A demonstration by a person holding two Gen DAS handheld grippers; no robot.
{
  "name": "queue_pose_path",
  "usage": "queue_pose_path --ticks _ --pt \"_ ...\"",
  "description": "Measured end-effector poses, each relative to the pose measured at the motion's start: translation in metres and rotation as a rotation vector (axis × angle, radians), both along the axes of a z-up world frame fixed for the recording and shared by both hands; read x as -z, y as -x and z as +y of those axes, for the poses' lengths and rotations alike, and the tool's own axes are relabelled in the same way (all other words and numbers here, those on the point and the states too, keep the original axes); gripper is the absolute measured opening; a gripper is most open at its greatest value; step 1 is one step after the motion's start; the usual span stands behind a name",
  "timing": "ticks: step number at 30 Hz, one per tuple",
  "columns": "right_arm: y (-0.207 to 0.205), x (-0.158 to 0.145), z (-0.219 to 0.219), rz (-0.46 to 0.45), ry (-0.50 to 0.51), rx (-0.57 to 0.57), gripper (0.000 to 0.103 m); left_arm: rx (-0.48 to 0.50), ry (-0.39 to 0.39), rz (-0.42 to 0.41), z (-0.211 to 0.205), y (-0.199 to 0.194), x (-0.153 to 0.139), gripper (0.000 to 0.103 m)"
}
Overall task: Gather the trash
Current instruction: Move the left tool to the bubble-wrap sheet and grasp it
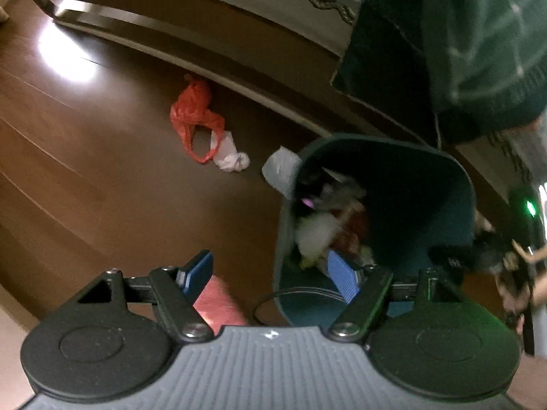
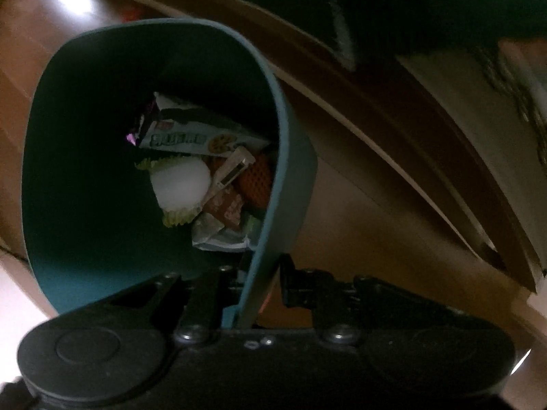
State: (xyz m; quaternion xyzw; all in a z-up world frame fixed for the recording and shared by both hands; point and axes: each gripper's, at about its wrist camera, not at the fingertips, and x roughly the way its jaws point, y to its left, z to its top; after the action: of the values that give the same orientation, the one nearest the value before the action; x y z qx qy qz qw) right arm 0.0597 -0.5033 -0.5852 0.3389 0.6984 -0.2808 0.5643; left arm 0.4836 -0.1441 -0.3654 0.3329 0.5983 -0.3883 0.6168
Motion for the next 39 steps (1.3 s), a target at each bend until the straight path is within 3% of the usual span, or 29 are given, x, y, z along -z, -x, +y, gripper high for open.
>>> queue_pose_path --ticks 4,8,12,21,27,29,31,33,35,37,39 --pt "0.048 0.022 -0.033 0.038 0.019 0.118 0.013 0.005 0.017 0.033 -0.02 -0.013 0.044 0.081" --pt "0.082 0.043 -0.055 0.054 0.025 0.253 0.013 0.037 0.006 0.062 -0.046 -0.026 0.115 0.082" --pt "0.094 0.048 -0.055 0.057 0.023 0.336 0.013 -0.026 0.002 0.119 -0.064 -0.04 0.189 0.082" --pt "0.097 0.049 -0.056 0.058 0.014 0.385 0.013 -0.031 -0.055 0.108 -0.114 -0.036 0.346 0.082" --pt "0.07 0.045 -0.048 0.044 0.016 0.395 0.013 -0.08 -0.07 0.088 -0.124 -0.042 0.402 0.081" --pt "0.069 0.045 -0.069 0.037 0.009 0.399 0.013 -0.087 -0.062 0.095 -0.126 -0.039 0.411 0.081" --pt "0.063 0.042 -0.01 0.032 0.006 0.404 0.013 -0.082 -0.075 0.08 -0.127 -0.035 0.419 0.067" --pt "0.068 0.045 -0.019 0.029 0.002 0.411 0.013 -0.085 -0.098 0.082 -0.127 -0.032 0.427 0.039" --pt "0.07 0.048 -0.028 0.026 0.001 0.407 0.013 -0.071 -0.103 0.054 -0.128 -0.029 0.43 0.029" --pt "0.075 0.051 -0.039 0.023 0.0 0.414 0.013 -0.049 -0.108 0.026 -0.129 -0.025 0.432 0.011" --pt "0.081 0.056 -0.04 0.021 0.0 0.416 0.013 -0.04 -0.101 0.015 -0.128 -0.023 0.432 0.004"
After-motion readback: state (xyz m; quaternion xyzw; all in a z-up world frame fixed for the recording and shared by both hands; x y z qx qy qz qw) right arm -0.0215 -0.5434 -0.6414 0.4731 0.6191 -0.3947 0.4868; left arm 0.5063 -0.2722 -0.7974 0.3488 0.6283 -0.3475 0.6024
